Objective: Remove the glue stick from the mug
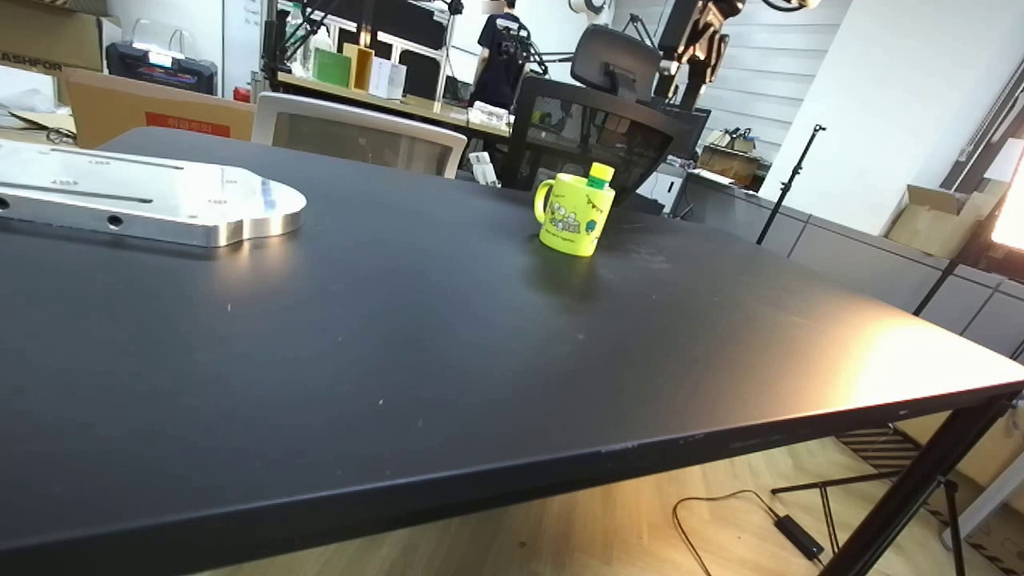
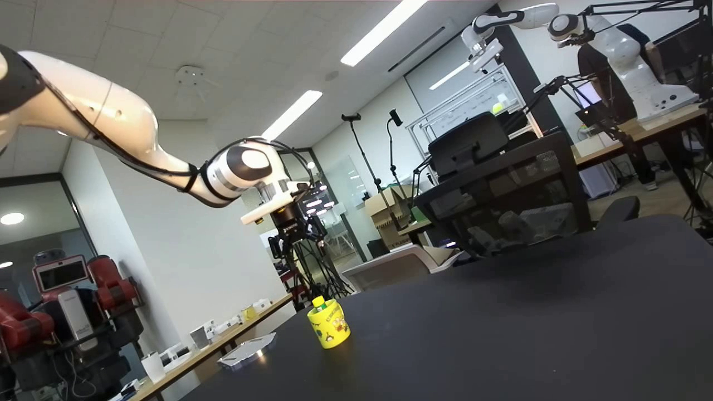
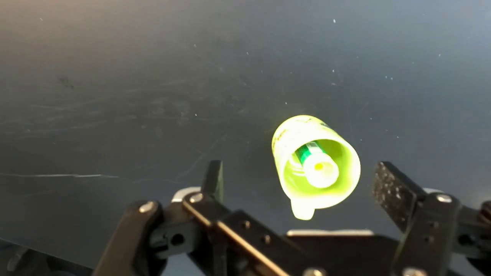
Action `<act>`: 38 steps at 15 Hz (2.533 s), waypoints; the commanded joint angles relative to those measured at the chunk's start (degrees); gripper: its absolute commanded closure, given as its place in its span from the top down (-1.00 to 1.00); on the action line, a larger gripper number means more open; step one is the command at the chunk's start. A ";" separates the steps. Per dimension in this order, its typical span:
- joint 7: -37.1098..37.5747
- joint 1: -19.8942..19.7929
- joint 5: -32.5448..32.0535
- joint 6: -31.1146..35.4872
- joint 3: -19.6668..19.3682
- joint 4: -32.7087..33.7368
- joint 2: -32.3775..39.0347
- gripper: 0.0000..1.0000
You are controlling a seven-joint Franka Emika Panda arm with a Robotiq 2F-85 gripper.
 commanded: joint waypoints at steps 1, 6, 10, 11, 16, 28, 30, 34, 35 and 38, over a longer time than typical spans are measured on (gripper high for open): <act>1.95 1.67 -0.49 -2.73 1.20 10.67 8.25 1.00; 2.60 1.94 0.89 -0.51 1.63 15.49 14.46 1.00; 2.08 1.60 1.48 -0.88 1.94 17.55 17.58 1.00; 2.10 1.53 1.79 -1.29 2.00 18.02 18.21 1.00; 1.91 1.52 2.66 -3.21 2.51 19.47 20.01 1.00; 4.05 3.89 -1.34 -7.52 0.87 19.68 20.33 1.00; 3.96 4.04 -1.78 -7.86 0.95 19.78 20.36 1.00; 3.78 4.28 -2.45 -8.09 1.02 20.02 20.57 0.34; 3.72 4.26 -2.41 -8.09 1.06 20.04 20.59 0.19; 3.50 4.03 -2.09 -7.82 1.23 19.84 20.53 -0.22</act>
